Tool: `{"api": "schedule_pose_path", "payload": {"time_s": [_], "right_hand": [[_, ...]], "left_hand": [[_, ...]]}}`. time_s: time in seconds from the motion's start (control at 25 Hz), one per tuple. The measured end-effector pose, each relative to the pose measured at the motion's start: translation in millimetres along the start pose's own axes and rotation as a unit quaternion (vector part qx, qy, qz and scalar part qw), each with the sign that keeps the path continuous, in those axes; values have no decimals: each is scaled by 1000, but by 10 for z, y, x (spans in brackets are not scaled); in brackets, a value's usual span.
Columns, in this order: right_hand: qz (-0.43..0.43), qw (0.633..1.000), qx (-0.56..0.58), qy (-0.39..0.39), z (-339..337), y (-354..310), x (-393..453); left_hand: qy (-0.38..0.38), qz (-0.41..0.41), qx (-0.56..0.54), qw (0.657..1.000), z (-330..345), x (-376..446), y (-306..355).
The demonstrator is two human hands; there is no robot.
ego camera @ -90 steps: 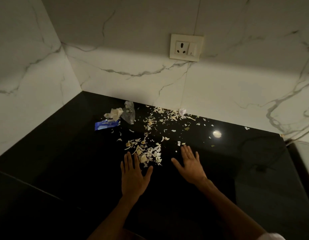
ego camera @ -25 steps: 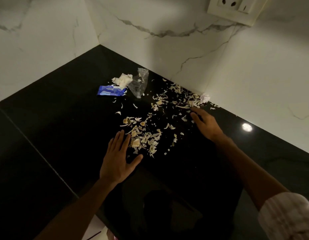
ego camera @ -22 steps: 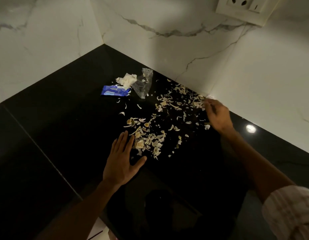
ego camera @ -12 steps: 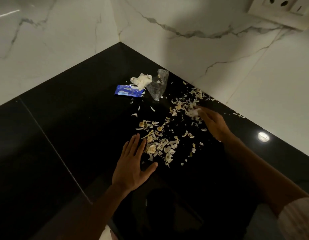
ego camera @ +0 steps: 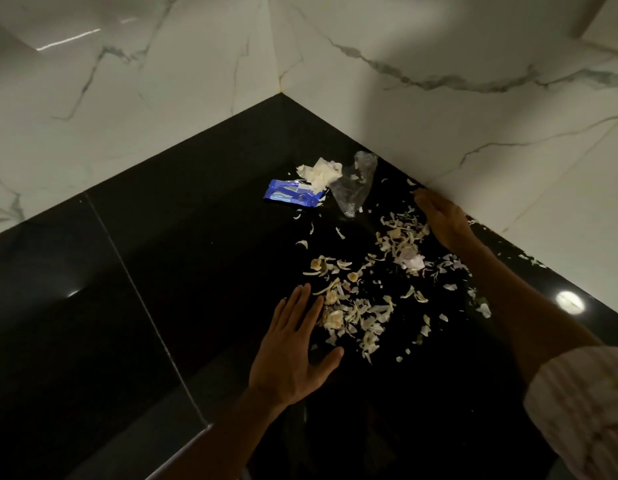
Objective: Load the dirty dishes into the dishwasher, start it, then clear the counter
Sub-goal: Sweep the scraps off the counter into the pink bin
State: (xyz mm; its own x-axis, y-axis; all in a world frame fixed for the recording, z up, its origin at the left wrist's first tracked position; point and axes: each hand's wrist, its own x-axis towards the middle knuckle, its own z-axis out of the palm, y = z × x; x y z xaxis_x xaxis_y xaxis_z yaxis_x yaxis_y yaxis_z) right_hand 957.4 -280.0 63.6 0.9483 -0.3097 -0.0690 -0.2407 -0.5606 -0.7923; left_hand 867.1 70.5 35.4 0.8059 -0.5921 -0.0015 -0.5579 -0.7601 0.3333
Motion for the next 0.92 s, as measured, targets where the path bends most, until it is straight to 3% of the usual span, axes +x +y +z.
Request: {"api": "schedule_pose_path", "payload": {"time_s": [0.16,0.24,0.44,0.8,0.92], "right_hand": [[-20,990,84,-109,87,6,-77],[-13,988,91,-122,64,-33,-86],[-16,994,82,72,21,-376,333],[-1,993,119,-1,593,-602,919],[9,997,70,-8,600,-649,877]], "left_hand": [[-6,-2,1,1000,-7,-9,5],[-9,1,-5,1000,-18,5,18],[-17,0,-7,1000,-51,-8,24],[-19,4,-27,999,-52,6,9],[-18,2,-27,999,-40,1,13]]}}
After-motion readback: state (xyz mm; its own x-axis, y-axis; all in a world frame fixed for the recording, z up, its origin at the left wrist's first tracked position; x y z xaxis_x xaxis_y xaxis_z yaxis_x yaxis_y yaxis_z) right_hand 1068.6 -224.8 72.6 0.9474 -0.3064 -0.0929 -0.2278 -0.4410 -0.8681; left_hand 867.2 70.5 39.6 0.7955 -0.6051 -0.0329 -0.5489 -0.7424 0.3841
